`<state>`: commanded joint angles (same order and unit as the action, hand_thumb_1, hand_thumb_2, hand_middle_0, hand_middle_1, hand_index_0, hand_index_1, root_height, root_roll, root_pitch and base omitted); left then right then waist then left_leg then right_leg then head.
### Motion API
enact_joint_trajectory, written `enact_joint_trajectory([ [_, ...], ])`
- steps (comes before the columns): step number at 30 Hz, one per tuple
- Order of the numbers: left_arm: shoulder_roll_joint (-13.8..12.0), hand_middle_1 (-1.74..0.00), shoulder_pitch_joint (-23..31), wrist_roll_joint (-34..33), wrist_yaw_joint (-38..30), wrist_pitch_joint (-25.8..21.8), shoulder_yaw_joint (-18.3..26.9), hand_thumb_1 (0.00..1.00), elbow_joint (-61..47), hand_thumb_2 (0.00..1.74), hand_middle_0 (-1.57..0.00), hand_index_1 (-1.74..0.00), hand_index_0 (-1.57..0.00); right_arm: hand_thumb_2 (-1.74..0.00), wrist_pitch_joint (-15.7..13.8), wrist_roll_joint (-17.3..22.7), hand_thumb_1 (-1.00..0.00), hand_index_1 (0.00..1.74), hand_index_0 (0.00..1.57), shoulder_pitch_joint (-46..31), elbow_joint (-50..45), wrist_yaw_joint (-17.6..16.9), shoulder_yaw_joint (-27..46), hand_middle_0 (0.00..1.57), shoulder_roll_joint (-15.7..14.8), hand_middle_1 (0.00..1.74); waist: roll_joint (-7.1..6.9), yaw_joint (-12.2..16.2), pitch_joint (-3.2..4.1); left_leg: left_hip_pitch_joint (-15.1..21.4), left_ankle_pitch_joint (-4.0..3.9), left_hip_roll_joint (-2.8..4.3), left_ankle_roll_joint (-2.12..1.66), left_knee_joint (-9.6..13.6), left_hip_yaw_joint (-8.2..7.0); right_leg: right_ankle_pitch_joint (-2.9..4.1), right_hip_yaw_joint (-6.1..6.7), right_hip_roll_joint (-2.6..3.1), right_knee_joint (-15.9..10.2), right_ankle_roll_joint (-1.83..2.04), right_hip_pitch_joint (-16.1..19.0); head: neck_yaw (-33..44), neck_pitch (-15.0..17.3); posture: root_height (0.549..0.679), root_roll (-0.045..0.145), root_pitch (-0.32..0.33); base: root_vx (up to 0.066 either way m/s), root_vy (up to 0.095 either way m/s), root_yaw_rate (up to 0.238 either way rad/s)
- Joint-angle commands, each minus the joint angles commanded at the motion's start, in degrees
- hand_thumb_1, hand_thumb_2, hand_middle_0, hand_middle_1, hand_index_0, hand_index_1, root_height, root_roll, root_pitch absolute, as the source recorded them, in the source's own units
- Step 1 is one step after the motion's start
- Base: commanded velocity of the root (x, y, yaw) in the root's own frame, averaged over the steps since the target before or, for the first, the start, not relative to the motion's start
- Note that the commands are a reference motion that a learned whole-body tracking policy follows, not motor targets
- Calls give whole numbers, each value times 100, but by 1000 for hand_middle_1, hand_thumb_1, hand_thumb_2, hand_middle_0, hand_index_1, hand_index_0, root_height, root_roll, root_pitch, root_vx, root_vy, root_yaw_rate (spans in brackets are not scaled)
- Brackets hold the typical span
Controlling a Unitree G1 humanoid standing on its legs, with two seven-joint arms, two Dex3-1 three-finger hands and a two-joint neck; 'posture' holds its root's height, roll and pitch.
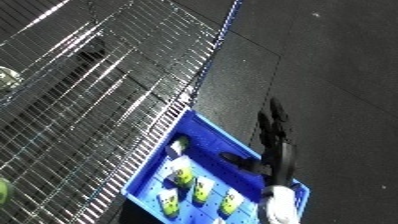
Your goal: Pick up the object and place it into the box
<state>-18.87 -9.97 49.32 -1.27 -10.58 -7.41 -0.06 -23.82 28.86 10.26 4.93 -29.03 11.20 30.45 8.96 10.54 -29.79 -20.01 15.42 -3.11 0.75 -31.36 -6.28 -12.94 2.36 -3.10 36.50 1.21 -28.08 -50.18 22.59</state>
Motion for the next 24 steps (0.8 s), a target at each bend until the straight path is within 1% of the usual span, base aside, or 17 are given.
enact_joint_trajectory([
  [3,2,-1740,-3,5,-19,7,0,1000,-20,1740,-1570,-1740,-1570,0,-4,-76,0,0,0,22,-89,46,-36,0,-14,0,-8,-20,0,-18,-26,1,-11,2,19,-9,-15,3,17,-11,-4,51,26,654,104,89,-4,-8,21],
  [5,0,-1740,6,19,-28,1,-3,1000,-33,1740,-1570,-1740,-1570,0,-24,-179,0,0,0,36,-174,149,-70,0,-13,0,-19,-42,0,-25,-52,9,-24,-13,33,-22,-31,0,33,-22,11,195,91,653,105,86,15,-1,30],
  [8,-1,-1740,39,27,-62,6,-3,1000,-89,1740,-1570,-1740,-1570,0,-63,-371,0,0,0,39,-389,427,-171,0,-39,0,-66,-91,0,-29,-89,28,-44,-44,62,-54,-60,0,59,-44,49,629,125,653,105,80,21,-20,67],
  [10,-11,-1740,47,16,-76,41,5,1000,-145,1740,-1570,-1740,-1570,0,-56,-470,0,0,0,63,-568,624,-269,0,-77,0,-116,-146,4,-35,-91,32,-47,-51,94,-66,-81,-1,62,-53,69,975,130,653,105,76,3,-58,127],
  [12,-36,-1740,34,-7,-73,96,14,1000,-187,1740,-1570,-1740,-1570,0,-14,-530,0,0,0,112,-750,799,-382,0,-117,0,-176,-213,12,-47,-97,36,-47,-48,137,-66,-110,-8,52,-55,88,1246,128,653,103,74,-5,-83,159],
  [15,-77,-1740,-11,-35,-60,174,24,1000,-187,1740,-1570,-1740,-1570,0,114,-573,0,0,0,244,-1013,1085,-566,0,-170,0,-278,-328,30,-79,-140,54,-59,-63,217,-84,-175,-23,71,-62,114,1972,201,653,100,70,-1,-96,196],
  [18,-115,-1740,-79,-58,-45,263,42,1000,-146,1740,-1570,-1740,-1570,0,338,-622,0,0,0,449,-1238,1373,-753,0,-208,0,-382,-466,48,-122,-192,67,-75,-85,312,-110,-259,-39,119,-76,134,2681,204,652,95,66,9,-109,205],
  [22,-206,-1740,-155,-119,31,382,100,1000,-86,1740,-1570,-1740,-1570,0,676,-663,0,0,0,699,-1510,1680,-1014,0,-269,0,-537,-686,39,-225,-260,77,-80,-149,452,-120,-393,-60,189,-81,153,3775,32,651,86,62,14,-139,160],
  [24,-264,-1740,-188,-157,83,426,133,1000,-51,1740,-1570,-1740,-1570,0,805,-655,0,0,0,812,-1599,1817,-1150,0,-314,0,-618,-806,25,-291,-278,77,-71,-182,531,-119,-461,-63,232,-74,146,4224,-86,650,80,63,6,-164,167],
])
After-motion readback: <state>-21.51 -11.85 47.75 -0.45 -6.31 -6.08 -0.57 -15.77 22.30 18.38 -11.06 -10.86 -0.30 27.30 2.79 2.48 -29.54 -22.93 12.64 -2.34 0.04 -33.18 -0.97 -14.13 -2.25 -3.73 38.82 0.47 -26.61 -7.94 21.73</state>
